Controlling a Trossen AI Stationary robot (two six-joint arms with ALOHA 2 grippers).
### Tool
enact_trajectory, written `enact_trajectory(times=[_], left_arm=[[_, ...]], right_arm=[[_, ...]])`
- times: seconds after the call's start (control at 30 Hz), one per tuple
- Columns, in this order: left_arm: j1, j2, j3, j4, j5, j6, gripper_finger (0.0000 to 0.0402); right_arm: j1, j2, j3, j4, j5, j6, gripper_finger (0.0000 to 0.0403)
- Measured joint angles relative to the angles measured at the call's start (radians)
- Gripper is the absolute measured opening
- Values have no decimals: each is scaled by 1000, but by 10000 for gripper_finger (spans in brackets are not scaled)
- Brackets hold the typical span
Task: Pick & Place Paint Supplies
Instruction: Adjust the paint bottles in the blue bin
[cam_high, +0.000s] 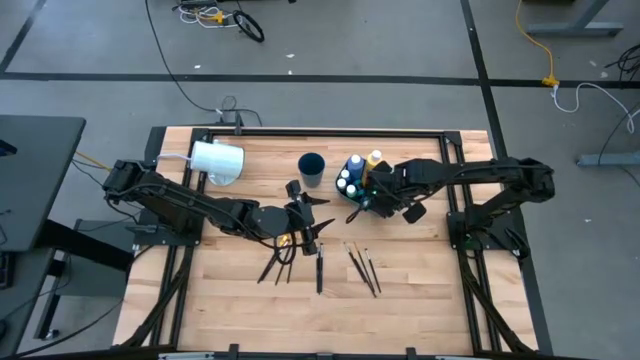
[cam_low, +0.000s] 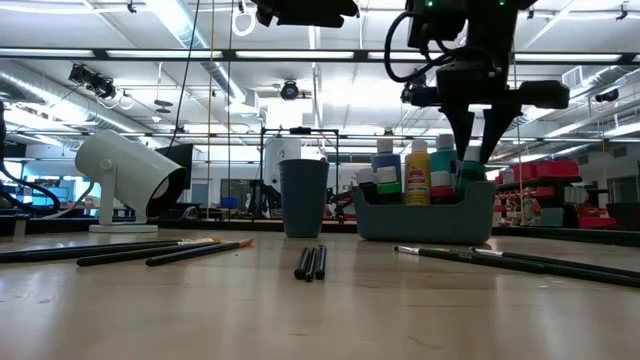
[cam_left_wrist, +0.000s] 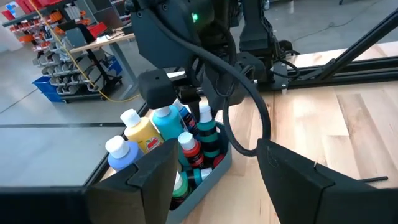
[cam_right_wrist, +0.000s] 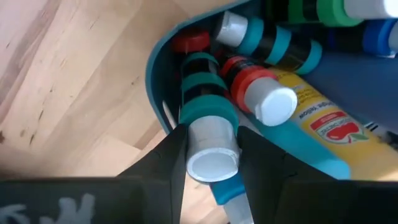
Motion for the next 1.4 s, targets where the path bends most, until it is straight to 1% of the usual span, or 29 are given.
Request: enact_trajectory(times=[0.2,0.33,0.4,0.5,0.63,0.77,0.93,1.1,1.27,1.4], left_arm=[[0,0,0,0,0,0,229],[0,0,0,0,0,0,229],[0,0,0,0,0,-1,229],[0,0,0,0,0,-1,229],[0,0,0,0,0,-2,229],[0,0,0,-1,0,-3,229],[0,0,0,-1,0,-1,229],[0,0,0,-1,0,-1,229],[0,0,0,-2,0,-1,229],[0,0,0,-2,0,0,229]], right_arm=[[30,10,50,-1,12,0,119],[32,16,64,0,-30,0,119],[28,25,67,-7,-35,6,119],[28,48,67,-6,21,4,119],[20,78,67,-16,27,-6,119],[21,100,66,-35,94,-37,119],[21,98,66,-3,59,-53,122],[21,99,66,18,48,-53,127],[36,101,65,-11,133,-32,120],[41,98,64,-46,162,-22,122]])
